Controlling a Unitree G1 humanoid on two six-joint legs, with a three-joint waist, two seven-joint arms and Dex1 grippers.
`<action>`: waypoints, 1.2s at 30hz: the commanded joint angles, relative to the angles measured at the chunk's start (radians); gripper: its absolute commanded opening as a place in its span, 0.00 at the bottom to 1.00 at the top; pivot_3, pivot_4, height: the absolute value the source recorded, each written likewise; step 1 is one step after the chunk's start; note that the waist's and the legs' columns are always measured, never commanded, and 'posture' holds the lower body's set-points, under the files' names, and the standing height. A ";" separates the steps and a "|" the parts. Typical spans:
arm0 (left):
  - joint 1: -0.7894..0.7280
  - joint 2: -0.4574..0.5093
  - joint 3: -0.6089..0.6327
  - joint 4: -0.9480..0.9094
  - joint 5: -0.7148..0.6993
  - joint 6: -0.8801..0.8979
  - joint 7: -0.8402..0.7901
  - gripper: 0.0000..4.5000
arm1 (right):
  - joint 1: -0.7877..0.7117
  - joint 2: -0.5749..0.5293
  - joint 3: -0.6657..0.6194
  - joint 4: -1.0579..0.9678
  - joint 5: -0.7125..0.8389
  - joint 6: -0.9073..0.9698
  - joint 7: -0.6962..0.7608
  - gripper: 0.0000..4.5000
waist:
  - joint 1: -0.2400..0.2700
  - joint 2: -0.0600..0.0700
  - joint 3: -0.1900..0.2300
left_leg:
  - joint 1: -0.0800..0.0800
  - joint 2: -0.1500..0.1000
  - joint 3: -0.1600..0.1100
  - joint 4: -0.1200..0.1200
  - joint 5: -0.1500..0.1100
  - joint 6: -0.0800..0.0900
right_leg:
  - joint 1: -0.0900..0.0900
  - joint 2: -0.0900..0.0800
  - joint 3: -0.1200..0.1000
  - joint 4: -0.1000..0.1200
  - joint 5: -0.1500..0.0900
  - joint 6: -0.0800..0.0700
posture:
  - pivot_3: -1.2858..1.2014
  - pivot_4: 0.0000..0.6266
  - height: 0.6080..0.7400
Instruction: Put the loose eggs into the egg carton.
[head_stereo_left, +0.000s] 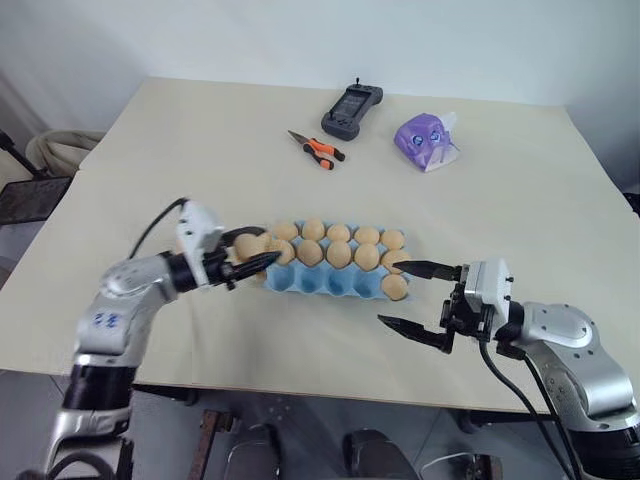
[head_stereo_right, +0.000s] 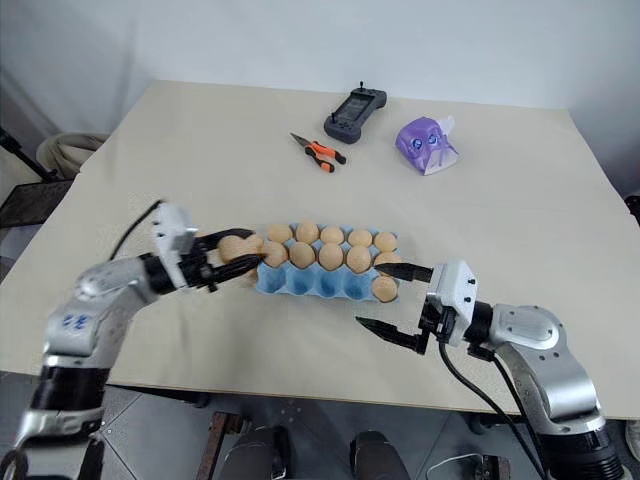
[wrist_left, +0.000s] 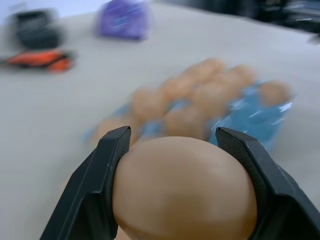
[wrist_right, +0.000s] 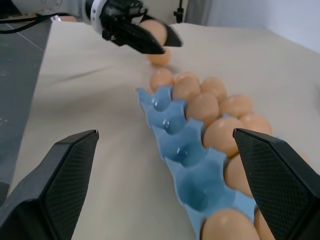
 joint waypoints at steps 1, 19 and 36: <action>-0.116 -0.065 -0.103 0.086 0.054 -0.009 -0.029 0.54 | 0.032 -0.019 -0.066 -0.043 0.003 -0.011 -0.027 1.00 | 0.000 0.000 0.000 | 0.000 0.000 0.000 0.001 0.000 0.000 | 0.000 0.002 0.001 0.000 0.000 0.000 | 0.52 0.24 1.00; -0.350 -0.279 -0.312 0.394 0.192 -0.136 -0.269 0.54 | 0.396 -0.017 -0.334 -0.182 0.013 0.001 -0.134 1.00 | 0.003 0.003 0.001 | -0.001 0.003 0.000 0.002 0.001 -0.002 | -0.003 0.008 0.005 0.003 0.000 0.000 | 0.52 0.24 1.00; -0.303 -0.194 -0.103 0.288 0.134 -0.145 -0.187 0.95 | 0.193 -0.019 -0.186 -0.055 -0.004 -0.040 -0.075 1.00 | 0.001 0.003 0.001 | 0.000 0.003 0.000 0.003 0.001 -0.002 | -0.003 0.008 0.005 0.007 0.000 0.000 | 0.52 0.24 1.00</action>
